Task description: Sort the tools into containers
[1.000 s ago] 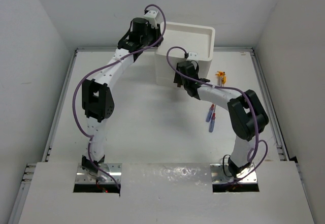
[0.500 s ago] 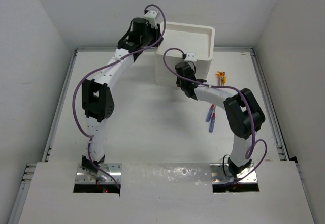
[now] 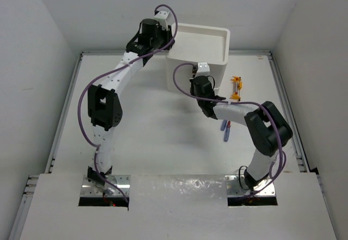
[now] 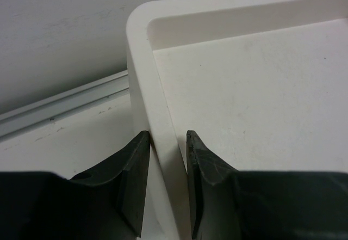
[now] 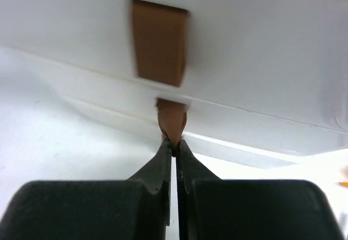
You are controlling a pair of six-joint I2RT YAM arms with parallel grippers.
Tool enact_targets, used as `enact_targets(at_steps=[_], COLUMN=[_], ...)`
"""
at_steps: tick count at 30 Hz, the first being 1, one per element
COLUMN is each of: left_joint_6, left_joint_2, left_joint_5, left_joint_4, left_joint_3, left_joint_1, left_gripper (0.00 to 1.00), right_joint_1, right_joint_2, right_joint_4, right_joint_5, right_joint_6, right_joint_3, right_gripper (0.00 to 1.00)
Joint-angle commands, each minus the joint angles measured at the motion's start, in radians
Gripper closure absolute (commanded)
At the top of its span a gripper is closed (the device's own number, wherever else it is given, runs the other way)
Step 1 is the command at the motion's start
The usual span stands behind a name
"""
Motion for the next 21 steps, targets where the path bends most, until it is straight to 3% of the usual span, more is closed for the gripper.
enact_targets(at_steps=[1, 13, 21], left_joint_6=[0.015, -0.014, -0.014], left_joint_2=[0.075, 0.075, 0.082], left_joint_5=[0.056, 0.009, 0.005], left_joint_4=[-0.188, -0.178, -0.175], left_joint_3=[-0.013, 0.002, 0.004], left_joint_1=[-0.018, -0.019, -0.019], left_gripper=[1.0, 1.0, 1.0], right_joint_1=[0.022, 0.062, 0.242], right_joint_2=[-0.169, -0.379, -0.557], right_joint_4=[0.168, 0.148, 0.036], right_joint_5=[-0.099, -0.217, -0.115], right_joint_6=[-0.076, 0.051, 0.085], right_joint_3=[-0.112, -0.355, -0.473], right_gripper=[1.0, 1.0, 1.0])
